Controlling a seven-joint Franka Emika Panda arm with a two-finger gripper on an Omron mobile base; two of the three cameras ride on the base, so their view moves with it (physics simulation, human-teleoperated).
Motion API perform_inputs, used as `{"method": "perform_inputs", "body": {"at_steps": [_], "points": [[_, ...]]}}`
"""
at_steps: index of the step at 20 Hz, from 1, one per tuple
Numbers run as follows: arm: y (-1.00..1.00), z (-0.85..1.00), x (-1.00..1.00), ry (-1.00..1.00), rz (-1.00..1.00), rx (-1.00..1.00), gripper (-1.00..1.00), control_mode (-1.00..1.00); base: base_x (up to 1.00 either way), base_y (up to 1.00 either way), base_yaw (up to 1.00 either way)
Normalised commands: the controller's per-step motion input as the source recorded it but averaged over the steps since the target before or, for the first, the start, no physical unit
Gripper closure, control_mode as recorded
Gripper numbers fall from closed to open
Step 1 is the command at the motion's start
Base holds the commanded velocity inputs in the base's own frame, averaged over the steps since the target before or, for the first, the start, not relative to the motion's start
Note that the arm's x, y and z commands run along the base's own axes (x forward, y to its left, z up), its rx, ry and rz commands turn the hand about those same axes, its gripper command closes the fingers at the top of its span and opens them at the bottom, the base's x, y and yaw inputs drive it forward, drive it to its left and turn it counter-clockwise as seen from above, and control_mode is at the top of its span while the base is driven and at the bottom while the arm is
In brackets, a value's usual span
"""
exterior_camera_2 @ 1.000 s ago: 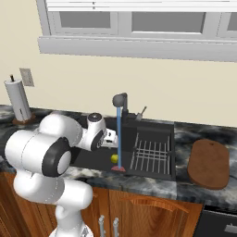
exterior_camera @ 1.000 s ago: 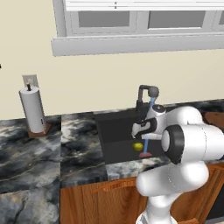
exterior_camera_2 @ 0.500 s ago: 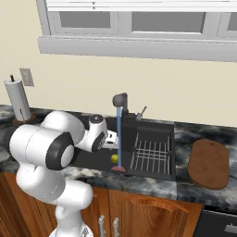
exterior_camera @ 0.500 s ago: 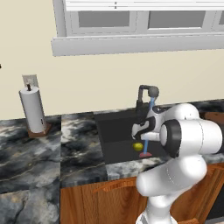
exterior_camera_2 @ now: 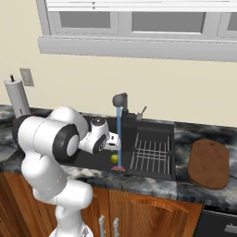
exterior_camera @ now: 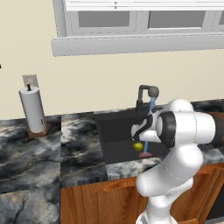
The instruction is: Pick the pear from the sink and place it on the cutting board to airdry. Then turn off the sink faucet.
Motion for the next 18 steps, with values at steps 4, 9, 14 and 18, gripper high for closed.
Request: {"method": "perform_inputs", "body": {"at_steps": [4, 9, 14, 18], "points": [[-0.05, -0.17, 0.12, 0.00, 0.00, 0.00, -1.00, -1.00, 0.00, 0.00, 0.00], [-0.02, -0.20, 0.18, 0.00, 0.00, 0.00, -1.00, -1.00, 0.00, 0.00, 0.00], [0.00, -0.24, 0.24, 0.00, 0.00, 0.00, -1.00, -1.00, 0.00, 0.00, 0.00], [0.00, -0.25, 0.23, 0.00, 0.00, 0.00, -1.00, -1.00, 0.00, 0.00, 0.00]]}}
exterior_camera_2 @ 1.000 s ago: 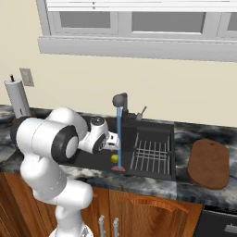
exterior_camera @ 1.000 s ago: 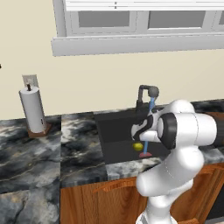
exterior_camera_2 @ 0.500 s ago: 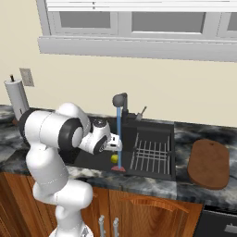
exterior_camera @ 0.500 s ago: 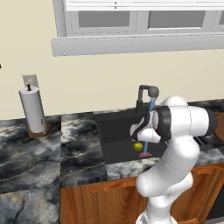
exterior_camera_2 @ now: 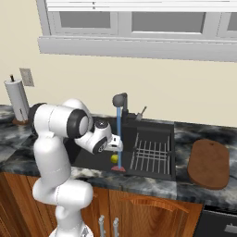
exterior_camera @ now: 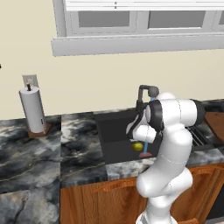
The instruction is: Pick the pear from the sink and place it on the cutting board to airdry. Then turn off the sink faucet.
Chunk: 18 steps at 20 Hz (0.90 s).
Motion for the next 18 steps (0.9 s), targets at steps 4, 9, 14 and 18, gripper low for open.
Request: {"method": "perform_inputs", "body": {"at_steps": [4, 9, 14, 18], "points": [[-0.04, -0.22, 0.18, 0.00, 0.00, 0.00, -1.00, -1.00, 0.00, 0.00, 0.00], [-0.02, -0.12, 0.04, 0.00, 0.00, 0.00, -1.00, -1.00, 0.00, 0.00, 0.00], [0.00, -0.08, 0.00, 0.00, 0.00, 0.00, -1.00, -1.00, 0.00, 0.00, 0.00], [0.00, -0.06, 0.00, 0.00, 0.00, 0.00, -1.00, -1.00, 0.00, 0.00, 0.00]]}}
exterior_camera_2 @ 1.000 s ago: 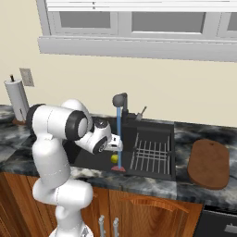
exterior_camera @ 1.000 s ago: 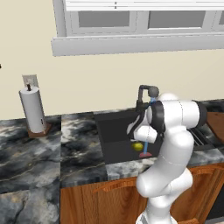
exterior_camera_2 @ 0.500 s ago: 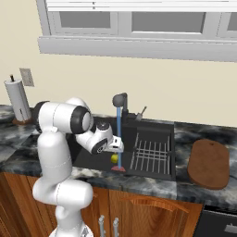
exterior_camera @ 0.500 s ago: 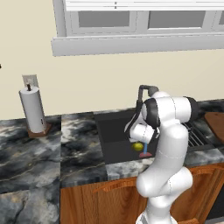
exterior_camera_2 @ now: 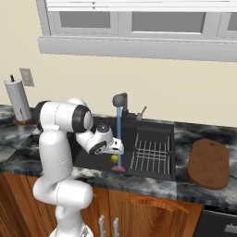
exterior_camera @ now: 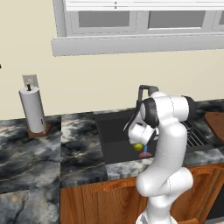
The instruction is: Pick the pear from the sink and place it on the cutting board to airdry. Then turn off the sink faucet.
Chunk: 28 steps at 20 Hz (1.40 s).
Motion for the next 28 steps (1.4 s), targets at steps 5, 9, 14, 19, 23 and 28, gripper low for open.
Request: {"method": "perform_inputs", "body": {"at_steps": [5, 9, 14, 19, 23, 28], "points": [[0.00, -0.08, 0.00, 0.00, 0.00, 0.00, -1.00, -1.00, 0.00, 0.00, 0.00], [-0.01, -0.10, 0.08, 0.00, 0.00, 0.00, -1.00, -1.00, 0.00, 0.00, 0.00], [0.00, -0.09, 0.12, 0.00, 0.00, 0.00, -1.00, -1.00, 0.00, 0.00, 0.00], [-0.05, -0.07, 0.15, 0.00, 0.00, 0.00, -1.00, -1.00, 0.00, 0.00, 0.00], [-0.05, -0.08, 0.18, 0.00, 0.00, 0.00, -1.00, -1.00, 0.00, 0.00, 0.00], [-0.01, -0.09, 0.13, 0.00, 0.00, 0.00, -1.00, -1.00, 0.00, 0.00, 0.00]]}}
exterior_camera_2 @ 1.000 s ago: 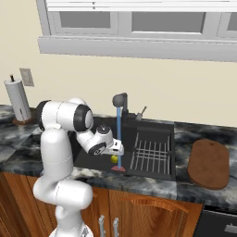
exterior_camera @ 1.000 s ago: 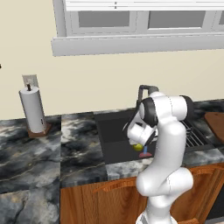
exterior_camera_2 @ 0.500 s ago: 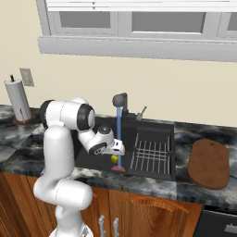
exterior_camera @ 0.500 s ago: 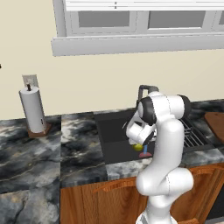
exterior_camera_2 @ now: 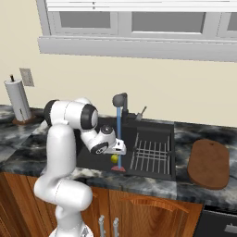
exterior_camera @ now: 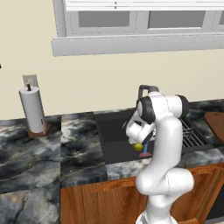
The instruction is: Pick the pear from the sink and place it on the cutting board to airdry. Then turn off the sink faucet.
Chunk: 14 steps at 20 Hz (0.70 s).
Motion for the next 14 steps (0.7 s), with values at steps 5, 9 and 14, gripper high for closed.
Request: {"method": "perform_inputs", "body": {"at_steps": [5, 9, 14], "points": [[0.00, -0.13, 0.13, 0.00, 0.00, 0.00, -1.00, -1.00, 0.00, 0.00, 0.00], [0.00, -0.14, 0.12, 0.00, 0.00, 0.00, -1.00, -1.00, 0.00, 0.00, 0.00], [0.00, -0.15, 0.11, 0.00, 0.00, 0.00, -1.00, -1.00, 0.00, 0.00, 0.00]]}}
